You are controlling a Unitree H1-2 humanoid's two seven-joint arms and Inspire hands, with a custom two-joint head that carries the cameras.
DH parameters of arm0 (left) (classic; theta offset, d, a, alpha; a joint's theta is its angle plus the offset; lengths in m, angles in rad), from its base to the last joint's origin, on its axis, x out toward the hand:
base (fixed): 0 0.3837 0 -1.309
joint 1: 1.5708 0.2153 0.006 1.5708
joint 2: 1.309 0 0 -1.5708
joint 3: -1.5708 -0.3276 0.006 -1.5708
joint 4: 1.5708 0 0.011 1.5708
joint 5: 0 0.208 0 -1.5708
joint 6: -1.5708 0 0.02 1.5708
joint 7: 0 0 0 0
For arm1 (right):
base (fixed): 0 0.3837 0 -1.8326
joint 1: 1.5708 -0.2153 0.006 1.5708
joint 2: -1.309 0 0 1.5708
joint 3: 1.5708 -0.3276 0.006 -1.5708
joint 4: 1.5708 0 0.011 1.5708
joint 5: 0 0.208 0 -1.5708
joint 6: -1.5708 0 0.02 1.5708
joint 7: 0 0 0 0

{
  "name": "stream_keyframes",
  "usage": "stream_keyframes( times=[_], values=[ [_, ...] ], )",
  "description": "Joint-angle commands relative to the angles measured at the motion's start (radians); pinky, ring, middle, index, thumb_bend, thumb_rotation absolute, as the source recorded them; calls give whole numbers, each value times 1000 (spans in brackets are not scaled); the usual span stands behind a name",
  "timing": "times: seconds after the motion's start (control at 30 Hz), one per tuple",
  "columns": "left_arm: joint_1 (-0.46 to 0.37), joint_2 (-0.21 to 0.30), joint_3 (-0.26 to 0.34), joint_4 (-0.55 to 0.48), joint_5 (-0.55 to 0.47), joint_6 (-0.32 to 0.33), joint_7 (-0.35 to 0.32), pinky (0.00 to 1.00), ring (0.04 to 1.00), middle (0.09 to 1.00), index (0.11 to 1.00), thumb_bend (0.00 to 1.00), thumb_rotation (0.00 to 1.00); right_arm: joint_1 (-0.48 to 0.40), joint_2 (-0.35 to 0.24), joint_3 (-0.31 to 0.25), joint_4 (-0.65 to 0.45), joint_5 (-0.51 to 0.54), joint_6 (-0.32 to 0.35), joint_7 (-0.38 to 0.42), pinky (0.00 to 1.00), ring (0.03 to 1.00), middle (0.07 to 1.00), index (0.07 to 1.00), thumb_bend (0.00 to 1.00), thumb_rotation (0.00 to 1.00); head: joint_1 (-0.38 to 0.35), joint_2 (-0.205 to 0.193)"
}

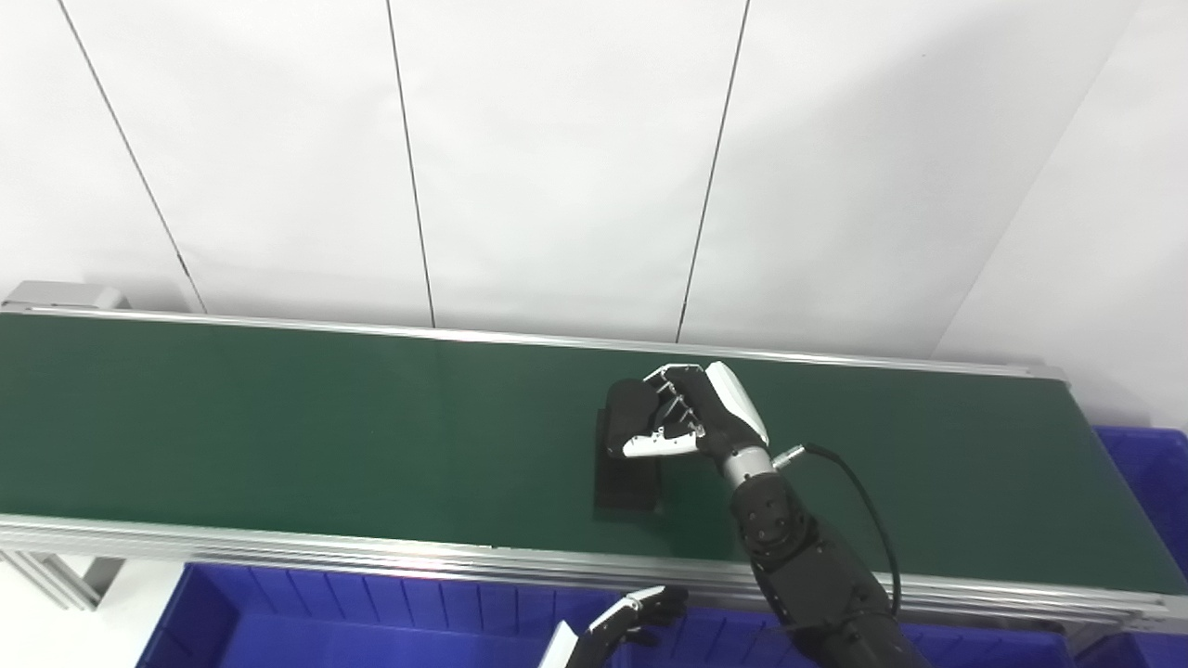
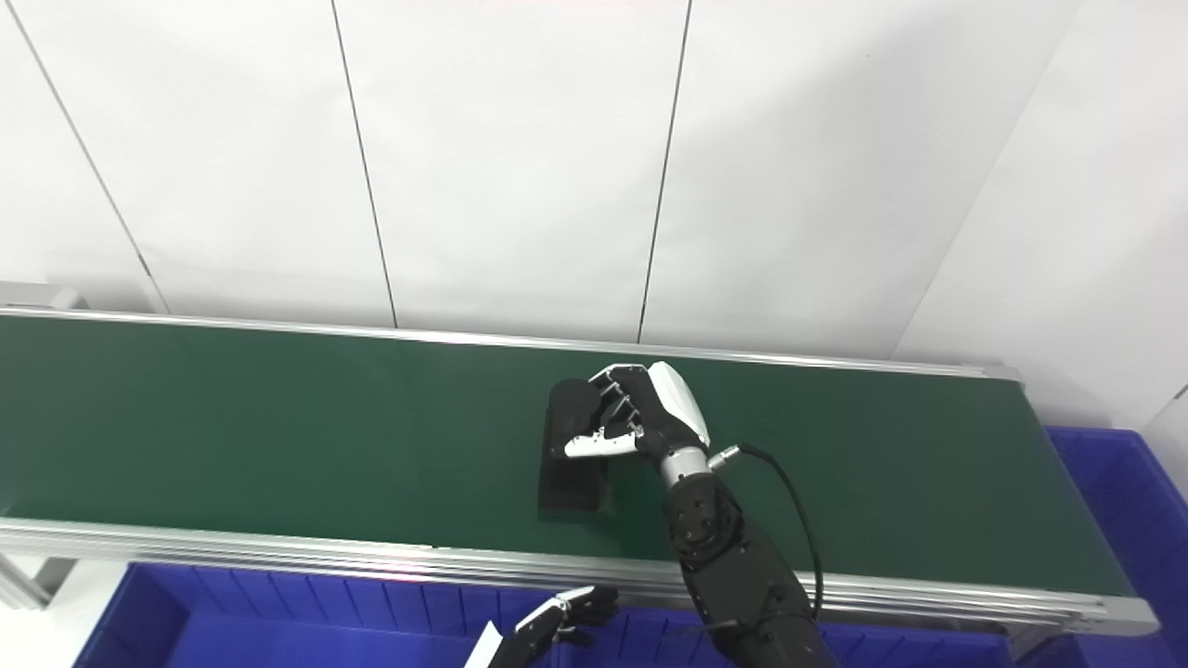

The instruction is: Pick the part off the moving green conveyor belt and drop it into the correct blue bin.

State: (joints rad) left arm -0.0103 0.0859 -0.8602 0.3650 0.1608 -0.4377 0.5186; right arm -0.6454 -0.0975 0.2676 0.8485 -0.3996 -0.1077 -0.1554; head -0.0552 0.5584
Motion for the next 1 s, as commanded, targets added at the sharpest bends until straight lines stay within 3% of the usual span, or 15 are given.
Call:
stream_keyframes(
  times=[0.0, 0.3, 0.43, 0.67, 0.8, 0.97],
  values=[
    [1, -16, -4, -31, 7, -32, 3, 687, 760, 774, 792, 762, 931, -42, 2, 9, -10, -14, -32, -7, 257, 322, 417, 527, 517, 0, 1, 1],
    [-2, -24, 0, -23, -2, -32, -2, 686, 758, 771, 789, 775, 919, -21, -16, 9, -35, -5, -50, 16, 265, 328, 421, 531, 517, 0, -2, 0],
    [-5, -31, 0, -18, 6, -32, 7, 682, 753, 768, 789, 783, 925, 16, -40, 13, -114, -3, -66, 38, 262, 328, 424, 530, 517, 1, -11, 7],
    [-14, -46, 18, -11, -10, -32, -12, 684, 754, 767, 799, 794, 928, 80, -68, -30, -278, 46, -85, 77, 261, 323, 417, 531, 515, 1, -29, 37],
    [-18, -50, 36, -18, -21, -32, -30, 696, 758, 767, 801, 767, 936, 107, -78, -50, -366, 54, -80, 89, 281, 341, 430, 532, 516, 3, -75, 48],
    [-11, -43, 60, -41, -23, -32, -60, 685, 758, 769, 804, 767, 957, 162, -95, -75, -471, 65, -92, 93, 273, 331, 422, 531, 515, 3, -151, 34]
  ],
)
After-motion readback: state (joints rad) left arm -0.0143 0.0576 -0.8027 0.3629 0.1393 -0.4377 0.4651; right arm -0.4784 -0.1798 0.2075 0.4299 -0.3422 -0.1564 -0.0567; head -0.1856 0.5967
